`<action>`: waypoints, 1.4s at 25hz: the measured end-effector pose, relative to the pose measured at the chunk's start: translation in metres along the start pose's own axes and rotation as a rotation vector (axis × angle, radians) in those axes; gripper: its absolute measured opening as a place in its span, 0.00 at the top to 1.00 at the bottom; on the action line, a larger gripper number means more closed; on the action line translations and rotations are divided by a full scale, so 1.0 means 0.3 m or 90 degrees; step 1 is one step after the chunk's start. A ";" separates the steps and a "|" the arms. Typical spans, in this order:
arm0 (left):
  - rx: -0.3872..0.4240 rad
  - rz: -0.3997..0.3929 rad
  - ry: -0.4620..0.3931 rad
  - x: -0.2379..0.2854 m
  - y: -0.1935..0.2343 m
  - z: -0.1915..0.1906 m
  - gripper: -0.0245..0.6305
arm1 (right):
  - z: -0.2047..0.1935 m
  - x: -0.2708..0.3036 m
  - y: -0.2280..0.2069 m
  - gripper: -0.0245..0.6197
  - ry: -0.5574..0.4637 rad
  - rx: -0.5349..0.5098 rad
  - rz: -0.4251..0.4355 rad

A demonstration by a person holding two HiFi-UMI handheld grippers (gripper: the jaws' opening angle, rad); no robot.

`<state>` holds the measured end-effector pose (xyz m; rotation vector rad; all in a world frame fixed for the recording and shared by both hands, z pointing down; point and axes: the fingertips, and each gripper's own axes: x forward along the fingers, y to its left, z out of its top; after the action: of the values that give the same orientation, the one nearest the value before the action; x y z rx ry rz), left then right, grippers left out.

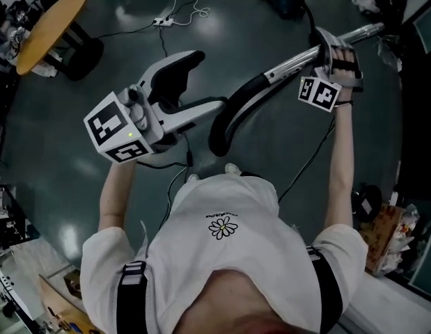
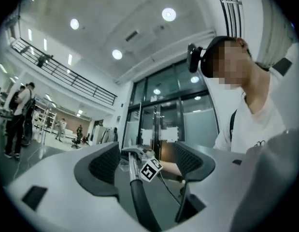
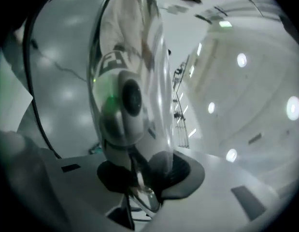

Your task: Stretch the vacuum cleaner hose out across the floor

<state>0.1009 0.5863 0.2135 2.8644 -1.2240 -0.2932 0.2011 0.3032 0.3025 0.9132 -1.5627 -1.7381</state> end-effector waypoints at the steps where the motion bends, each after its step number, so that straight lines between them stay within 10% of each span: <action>1: 0.007 -0.018 0.038 0.029 0.022 -0.018 0.44 | 0.099 -0.001 -0.054 0.76 -0.028 -0.061 -0.030; 6: -0.027 -0.063 0.188 0.140 0.073 -0.194 0.44 | 0.542 -0.104 -0.287 0.76 -0.182 -0.157 -0.134; 13: -0.335 -0.365 0.169 0.049 -0.157 -0.148 0.42 | 0.837 -0.305 -0.424 0.76 -0.346 -0.171 -0.230; 17: -0.561 -0.364 0.059 0.012 -0.138 -0.158 0.72 | 0.896 -0.361 -0.400 0.74 -0.390 -0.177 -0.229; 21: -0.560 -0.334 0.064 -0.001 -0.158 -0.207 0.73 | 0.830 -0.370 -0.403 0.65 -0.381 -0.082 -0.198; 24: -0.507 -0.325 0.123 -0.066 -0.178 -0.253 0.73 | 0.547 -0.301 -0.495 0.59 -0.247 0.190 -0.175; 27: -0.402 -0.317 0.208 -0.148 -0.231 -0.324 0.73 | 0.244 -0.247 -0.550 0.59 -0.170 0.731 -0.073; 29: -0.351 -0.333 0.240 -0.187 -0.287 -0.359 0.73 | 0.275 -0.272 -0.524 0.59 -0.252 1.068 0.111; 32: -0.301 -0.355 0.248 -0.225 -0.373 -0.381 0.73 | 0.488 -0.388 -0.478 0.59 -0.466 1.397 0.403; 35: -0.286 -0.362 0.236 -0.286 -0.424 -0.386 0.73 | 0.605 -0.489 -0.467 0.59 -0.597 1.550 0.469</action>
<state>0.1542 0.7290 0.3308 2.6245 -0.2300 -0.0233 0.1350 0.5407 0.1869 -0.1260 -3.4281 1.3094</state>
